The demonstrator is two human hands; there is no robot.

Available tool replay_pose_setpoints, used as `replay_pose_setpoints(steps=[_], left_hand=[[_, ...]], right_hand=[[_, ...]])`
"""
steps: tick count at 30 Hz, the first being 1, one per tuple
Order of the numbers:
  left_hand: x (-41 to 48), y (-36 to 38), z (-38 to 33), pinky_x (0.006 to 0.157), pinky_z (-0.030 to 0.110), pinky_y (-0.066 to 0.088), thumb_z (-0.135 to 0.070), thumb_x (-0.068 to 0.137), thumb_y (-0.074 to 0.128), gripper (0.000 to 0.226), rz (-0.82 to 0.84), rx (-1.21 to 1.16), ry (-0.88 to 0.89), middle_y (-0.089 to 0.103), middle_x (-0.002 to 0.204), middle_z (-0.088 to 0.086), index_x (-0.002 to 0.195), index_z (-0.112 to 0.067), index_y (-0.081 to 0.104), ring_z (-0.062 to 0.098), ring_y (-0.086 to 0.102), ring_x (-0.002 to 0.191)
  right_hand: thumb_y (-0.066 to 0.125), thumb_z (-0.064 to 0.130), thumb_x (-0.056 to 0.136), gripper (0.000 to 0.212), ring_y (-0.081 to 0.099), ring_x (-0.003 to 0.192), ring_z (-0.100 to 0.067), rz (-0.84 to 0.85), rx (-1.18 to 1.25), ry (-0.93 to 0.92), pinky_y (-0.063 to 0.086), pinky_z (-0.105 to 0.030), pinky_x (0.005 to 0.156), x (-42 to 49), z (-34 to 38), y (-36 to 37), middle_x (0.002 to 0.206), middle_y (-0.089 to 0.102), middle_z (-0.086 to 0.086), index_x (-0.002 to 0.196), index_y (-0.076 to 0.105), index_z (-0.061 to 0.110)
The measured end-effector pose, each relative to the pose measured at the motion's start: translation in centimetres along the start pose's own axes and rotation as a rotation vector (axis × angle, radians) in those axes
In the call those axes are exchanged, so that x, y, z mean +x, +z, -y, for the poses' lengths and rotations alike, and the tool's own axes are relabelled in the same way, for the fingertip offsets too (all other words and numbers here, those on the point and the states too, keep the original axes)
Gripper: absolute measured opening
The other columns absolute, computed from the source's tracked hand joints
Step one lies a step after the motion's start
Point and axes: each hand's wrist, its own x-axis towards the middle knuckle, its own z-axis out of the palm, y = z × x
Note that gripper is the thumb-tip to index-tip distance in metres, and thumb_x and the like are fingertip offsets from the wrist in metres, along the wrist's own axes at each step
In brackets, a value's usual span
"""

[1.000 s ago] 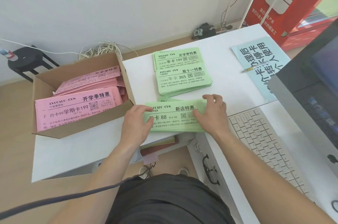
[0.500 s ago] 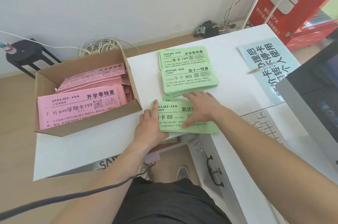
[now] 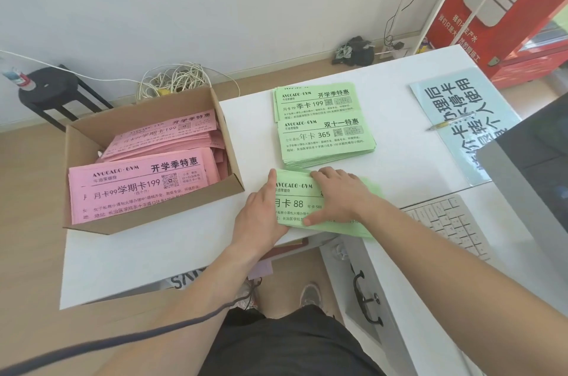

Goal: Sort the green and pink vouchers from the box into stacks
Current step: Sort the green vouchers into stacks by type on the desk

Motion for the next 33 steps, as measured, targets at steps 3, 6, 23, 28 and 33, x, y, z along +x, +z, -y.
replay_pose_setpoints(steps=[3,6,23,28,33], left_hand=[[0.1,0.0,0.2,0.093,0.038,0.046,-0.055,0.079,0.073,0.116,0.003,0.004,0.02,0.045,0.149,-0.001,0.161,-0.021,-0.003,0.024,0.044,0.127],[0.1,-0.4,0.4,0.105,0.037,0.042,-0.051,0.07,0.08,0.13,0.102,-0.012,0.033,0.033,0.157,-0.003,0.16,-0.024,-0.01,0.022,0.035,0.135],[2.0,-0.1,0.5,0.109,0.041,0.042,-0.024,0.077,0.083,0.094,0.027,-0.479,-0.142,0.042,0.139,-0.001,0.148,-0.03,0.021,0.018,0.044,0.127],[1.5,0.5,0.6,0.112,0.041,0.038,-0.024,0.08,0.081,0.084,-0.019,-0.474,-0.112,0.04,0.142,-0.001,0.144,-0.024,0.027,0.016,0.038,0.13],[1.6,0.5,0.8,0.11,0.043,0.041,-0.025,0.078,0.082,0.085,-0.021,-0.497,-0.115,0.043,0.138,-0.002,0.142,-0.026,0.026,0.017,0.041,0.128]], right_hand=[[0.068,0.086,0.061,0.119,0.038,0.138,-0.029,-0.062,0.028,0.028,0.03,-0.048,0.115,0.0,0.7,0.8,0.151,0.038,-0.002,0.152,0.027,0.022],[0.064,0.092,0.058,0.131,0.032,0.145,-0.031,-0.077,0.101,0.084,0.024,-0.049,0.121,-0.1,0.1,0.4,0.159,0.031,-0.005,0.158,0.018,0.022],[0.079,0.087,0.043,0.123,0.039,0.134,-0.028,0.188,-0.049,0.14,0.031,-0.054,0.114,2.8,-2.1,-3.2,0.142,0.046,-0.006,0.138,0.041,0.019],[0.085,0.078,0.046,0.112,0.036,0.13,-0.025,0.22,0.02,0.143,0.04,-0.051,0.109,3.4,-2.4,-3.8,0.138,0.042,-0.004,0.133,0.043,0.02],[0.087,0.076,0.046,0.106,0.042,0.124,-0.024,0.201,0.041,0.13,0.042,-0.047,0.104,3.5,-2.4,-3.7,0.134,0.045,-0.001,0.126,0.045,0.021]])
